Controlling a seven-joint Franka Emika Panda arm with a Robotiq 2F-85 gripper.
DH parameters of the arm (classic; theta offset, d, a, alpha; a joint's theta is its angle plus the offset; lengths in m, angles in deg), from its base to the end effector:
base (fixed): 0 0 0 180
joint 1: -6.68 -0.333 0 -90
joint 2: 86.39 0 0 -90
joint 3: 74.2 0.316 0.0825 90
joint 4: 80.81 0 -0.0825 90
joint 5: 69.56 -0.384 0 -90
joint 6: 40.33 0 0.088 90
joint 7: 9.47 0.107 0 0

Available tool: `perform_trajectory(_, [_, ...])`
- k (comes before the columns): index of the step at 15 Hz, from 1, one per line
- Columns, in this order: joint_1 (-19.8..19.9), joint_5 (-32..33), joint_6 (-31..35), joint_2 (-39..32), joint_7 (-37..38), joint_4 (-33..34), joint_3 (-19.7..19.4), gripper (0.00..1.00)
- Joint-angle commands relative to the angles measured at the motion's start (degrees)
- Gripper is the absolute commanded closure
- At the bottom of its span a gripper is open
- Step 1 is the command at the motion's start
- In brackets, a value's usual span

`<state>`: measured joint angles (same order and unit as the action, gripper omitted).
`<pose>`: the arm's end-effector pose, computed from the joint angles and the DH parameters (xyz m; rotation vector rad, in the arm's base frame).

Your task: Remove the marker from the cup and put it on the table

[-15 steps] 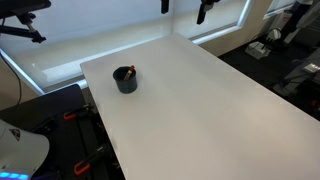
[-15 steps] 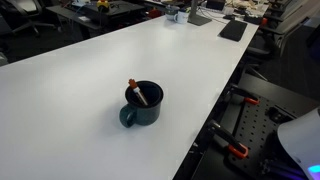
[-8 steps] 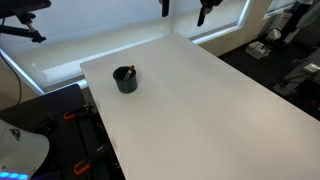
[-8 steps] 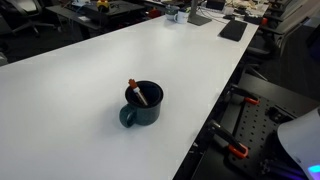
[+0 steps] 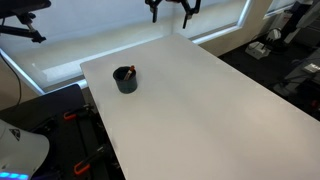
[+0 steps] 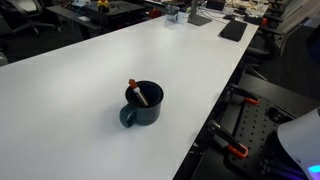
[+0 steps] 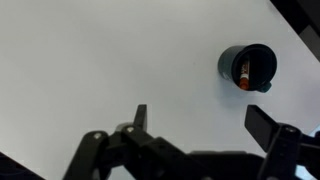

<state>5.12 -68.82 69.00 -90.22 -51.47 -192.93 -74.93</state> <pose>0.5598 0.0073 0.4325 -2.8906 -1.1420 0.1753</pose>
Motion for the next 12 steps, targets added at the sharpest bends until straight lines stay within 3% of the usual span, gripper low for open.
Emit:
perform_trajectory(1, [0.5,0.1,-0.8,-1.0,-1.1,0.6,1.5,0.00])
perform_trajectory(12, [0.3,-0.4,-2.6,-5.8,-6.1,4.3,3.0,0.00])
